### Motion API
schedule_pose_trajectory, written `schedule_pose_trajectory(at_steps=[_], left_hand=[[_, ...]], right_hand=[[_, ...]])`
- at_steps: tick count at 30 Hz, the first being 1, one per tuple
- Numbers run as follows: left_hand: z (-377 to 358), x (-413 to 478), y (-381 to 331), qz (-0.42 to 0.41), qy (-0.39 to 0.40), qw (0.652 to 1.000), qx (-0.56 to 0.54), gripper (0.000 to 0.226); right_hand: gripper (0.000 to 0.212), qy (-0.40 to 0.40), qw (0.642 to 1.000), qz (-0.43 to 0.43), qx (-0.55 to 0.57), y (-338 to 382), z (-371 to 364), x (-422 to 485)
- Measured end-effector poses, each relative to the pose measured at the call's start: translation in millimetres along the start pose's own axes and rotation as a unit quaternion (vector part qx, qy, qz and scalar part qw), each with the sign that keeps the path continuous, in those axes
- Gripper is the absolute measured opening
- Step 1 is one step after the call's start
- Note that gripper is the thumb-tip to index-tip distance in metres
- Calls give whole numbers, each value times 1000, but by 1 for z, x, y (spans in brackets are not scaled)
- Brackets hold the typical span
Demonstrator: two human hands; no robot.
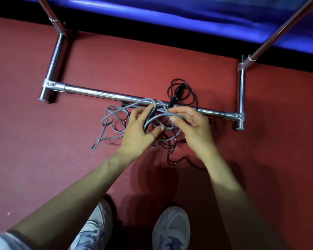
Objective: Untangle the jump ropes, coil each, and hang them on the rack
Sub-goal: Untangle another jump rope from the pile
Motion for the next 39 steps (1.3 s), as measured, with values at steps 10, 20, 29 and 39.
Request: schedule_pose_trajectory(at_steps=[10, 20, 29, 39], left_hand=[[24, 8, 19, 173, -51, 943, -279, 18], [79, -1, 86, 308, -260, 852, -335, 31], [32, -5, 19, 133, 9, 976, -172, 28], [31, -3, 26, 158, 4, 962, -224, 21]], right_hand=[[47, 30, 997, -74, 4, -29, -14, -4], [18, 50, 984, -160, -53, -54, -12, -10], [23, -125, 893, -289, 321, -39, -35, -12], [50, -38, 919, -278, 276, -29, -50, -5]])
Point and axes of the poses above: each hand's wrist, its own x-axis towards the middle knuckle, its own z-axis out of the back of the hand, y = z × x, the point moved 10 cm from there along x, towards the middle knuckle, and after that the axes turned 5 degrees about x, right-handed, at the moved point
